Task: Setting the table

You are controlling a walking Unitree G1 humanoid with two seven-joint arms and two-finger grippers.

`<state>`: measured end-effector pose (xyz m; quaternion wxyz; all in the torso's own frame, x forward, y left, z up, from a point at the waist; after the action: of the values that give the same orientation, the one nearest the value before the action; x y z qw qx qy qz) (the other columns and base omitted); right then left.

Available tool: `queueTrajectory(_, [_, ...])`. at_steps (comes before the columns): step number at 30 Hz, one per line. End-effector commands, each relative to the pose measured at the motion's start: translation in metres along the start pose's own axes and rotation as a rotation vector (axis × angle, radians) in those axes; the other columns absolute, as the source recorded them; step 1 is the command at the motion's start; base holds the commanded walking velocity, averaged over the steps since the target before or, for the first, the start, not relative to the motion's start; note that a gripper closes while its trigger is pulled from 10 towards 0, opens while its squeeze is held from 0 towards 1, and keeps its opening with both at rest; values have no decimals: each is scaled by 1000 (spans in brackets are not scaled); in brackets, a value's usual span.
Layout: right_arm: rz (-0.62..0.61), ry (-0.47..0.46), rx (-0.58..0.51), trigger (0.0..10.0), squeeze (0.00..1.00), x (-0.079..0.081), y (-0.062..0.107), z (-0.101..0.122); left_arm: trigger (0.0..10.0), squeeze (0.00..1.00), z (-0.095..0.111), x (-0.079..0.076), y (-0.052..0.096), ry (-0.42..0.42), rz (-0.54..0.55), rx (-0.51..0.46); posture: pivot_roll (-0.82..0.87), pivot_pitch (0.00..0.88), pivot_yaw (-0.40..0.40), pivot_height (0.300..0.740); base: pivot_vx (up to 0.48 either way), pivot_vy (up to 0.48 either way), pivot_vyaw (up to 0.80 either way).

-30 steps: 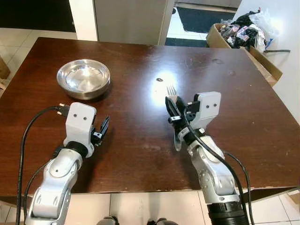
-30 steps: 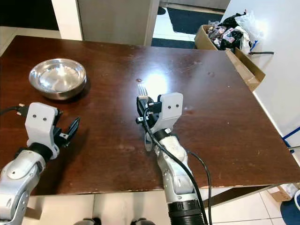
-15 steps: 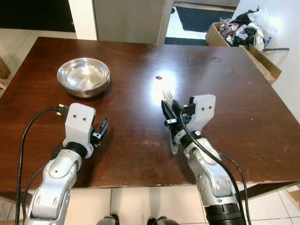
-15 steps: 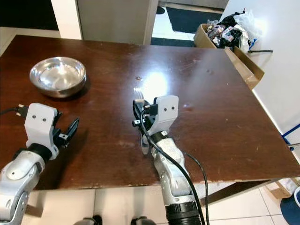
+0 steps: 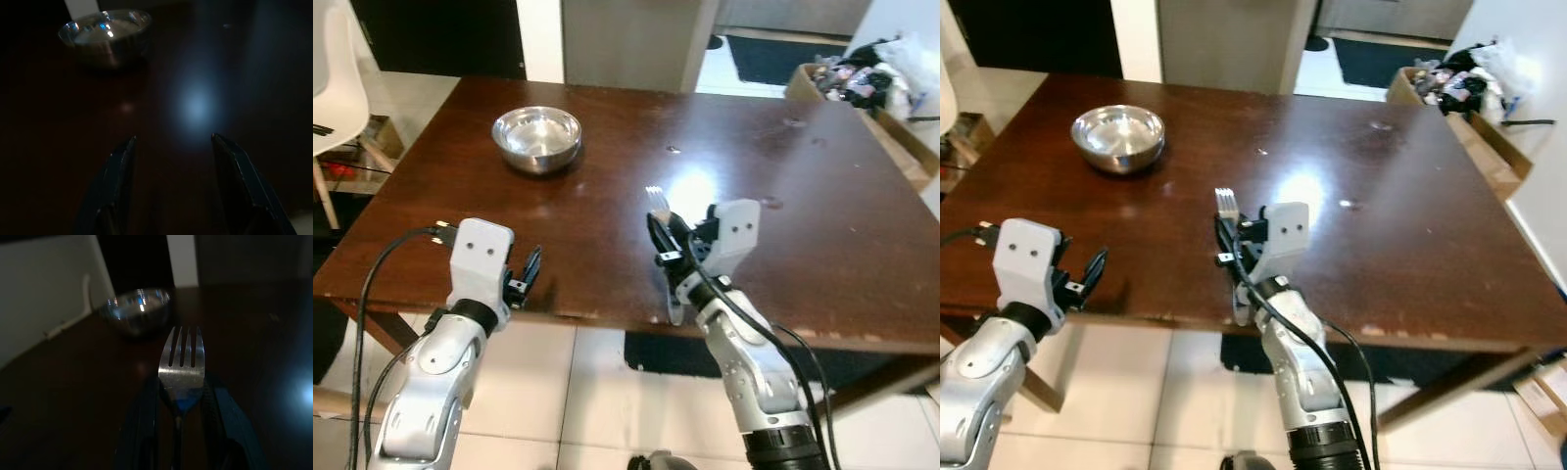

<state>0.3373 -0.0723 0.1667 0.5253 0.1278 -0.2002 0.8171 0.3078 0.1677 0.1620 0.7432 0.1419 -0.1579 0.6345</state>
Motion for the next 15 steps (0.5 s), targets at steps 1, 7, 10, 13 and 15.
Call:
queueTrajectory(1, [1,-5,6,10000,0,1,0,-1,10000,0,-4,0,1,-6,-2,16,26,25,2,740,-315,0,0])
queueTrajectory(7, [1,-10,9,10000,0,1,0,-2,10000,0,-3,0,0,-7,-3,15,27,26,3,740,-318,0,0])
queueTrajectory(10, [0,-12,8,10000,0,1,0,-2,10000,0,-3,0,1,-8,-4,15,27,26,3,740,-317,0,0])
queueTrajectory(13, [0,-14,9,10000,0,0,0,-3,10000,0,-4,-1,1,-7,-5,15,27,29,5,740,-317,0,0])
queueTrajectory(15, [0,-16,10,10000,0,0,0,-3,10000,0,-4,-1,1,-8,-6,15,27,29,5,740,-317,0,0])
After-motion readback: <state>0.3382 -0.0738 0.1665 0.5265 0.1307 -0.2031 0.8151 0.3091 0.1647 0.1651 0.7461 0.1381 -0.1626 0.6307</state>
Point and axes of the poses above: a point about 5 cm out from each wrist's last joint towards the gripper, its own y axis pointing back from the gripper into the wrist, its own z axis along the axis of the wrist's last joint, x = y × z, the point moved 4 cm from there along -y, pointing out of the wrist towards the gripper, and after that the axes turned 13 degrees about -y, right-handed, at the moved point
